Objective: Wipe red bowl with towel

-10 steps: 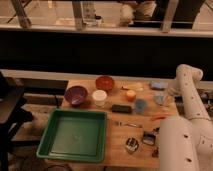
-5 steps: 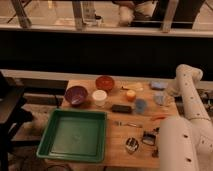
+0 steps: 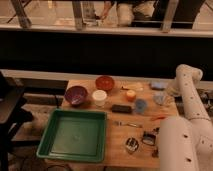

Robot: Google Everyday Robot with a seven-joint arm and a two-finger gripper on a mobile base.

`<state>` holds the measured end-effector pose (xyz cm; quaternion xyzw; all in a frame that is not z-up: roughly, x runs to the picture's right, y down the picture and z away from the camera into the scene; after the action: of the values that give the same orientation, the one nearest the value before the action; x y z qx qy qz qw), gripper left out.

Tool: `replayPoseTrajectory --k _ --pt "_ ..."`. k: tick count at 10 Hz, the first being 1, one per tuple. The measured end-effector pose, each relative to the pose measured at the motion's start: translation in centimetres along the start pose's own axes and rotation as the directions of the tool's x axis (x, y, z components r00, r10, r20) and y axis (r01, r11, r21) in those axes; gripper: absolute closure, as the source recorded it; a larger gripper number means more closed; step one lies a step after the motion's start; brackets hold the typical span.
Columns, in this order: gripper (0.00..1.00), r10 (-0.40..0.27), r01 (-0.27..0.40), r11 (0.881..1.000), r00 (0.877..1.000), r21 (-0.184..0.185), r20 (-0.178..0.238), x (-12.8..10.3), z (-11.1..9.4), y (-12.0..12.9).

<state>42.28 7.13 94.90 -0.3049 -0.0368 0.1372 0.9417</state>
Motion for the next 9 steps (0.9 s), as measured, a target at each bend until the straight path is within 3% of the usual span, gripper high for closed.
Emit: replayPoseTrajectory --k 4,8,9 --pt "0.38 0.0 0.0 1.0 1.0 0.0 0.0 0.0 0.0 0.0" --pt "0.61 0.0 0.0 1.0 1.0 0.0 0.0 0.0 0.0 0.0" --pt "0.62 0.0 0.0 1.0 1.0 0.0 0.0 0.0 0.0 0.0"
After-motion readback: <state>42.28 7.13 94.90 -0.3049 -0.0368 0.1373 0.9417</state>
